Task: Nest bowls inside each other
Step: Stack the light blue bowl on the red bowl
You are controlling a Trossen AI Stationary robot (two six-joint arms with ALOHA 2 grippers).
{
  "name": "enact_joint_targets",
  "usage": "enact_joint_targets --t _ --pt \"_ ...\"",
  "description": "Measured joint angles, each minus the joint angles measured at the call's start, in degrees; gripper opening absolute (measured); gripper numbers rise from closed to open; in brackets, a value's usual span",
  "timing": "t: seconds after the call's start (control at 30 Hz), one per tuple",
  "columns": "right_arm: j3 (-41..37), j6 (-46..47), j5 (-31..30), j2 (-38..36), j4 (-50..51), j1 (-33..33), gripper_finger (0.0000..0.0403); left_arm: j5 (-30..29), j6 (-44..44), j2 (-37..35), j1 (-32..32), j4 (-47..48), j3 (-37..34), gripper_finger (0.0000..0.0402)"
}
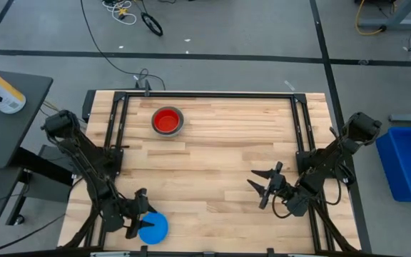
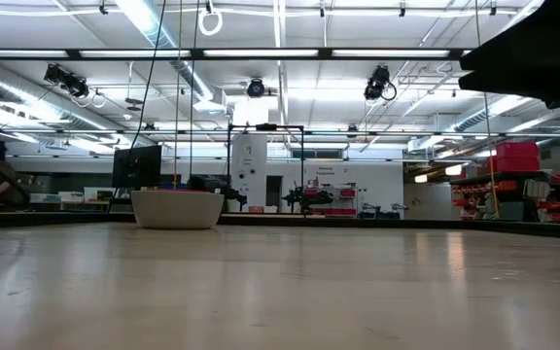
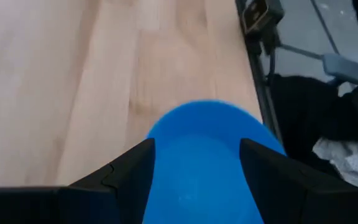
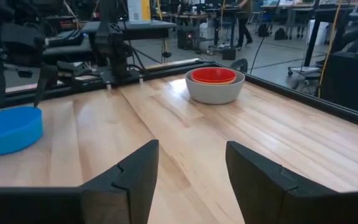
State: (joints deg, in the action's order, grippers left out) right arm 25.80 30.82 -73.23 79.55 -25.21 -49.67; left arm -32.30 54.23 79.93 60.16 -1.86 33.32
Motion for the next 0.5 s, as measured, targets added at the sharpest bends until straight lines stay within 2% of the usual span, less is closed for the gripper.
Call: enact_joint_targets --t 0.2,0.5 --pt "0.00 -0.23 -0.04 0.00 0.04 0.00 0.0211 0.45 3.31 3.70 0.00 -0.49 -0.02 0.0243" --pt "0.00 -3.04 -2.16 0.00 0.55 0.02 0.0231 -0.54 3.50 3.71 0.07 -0.64 0.13 0.0243"
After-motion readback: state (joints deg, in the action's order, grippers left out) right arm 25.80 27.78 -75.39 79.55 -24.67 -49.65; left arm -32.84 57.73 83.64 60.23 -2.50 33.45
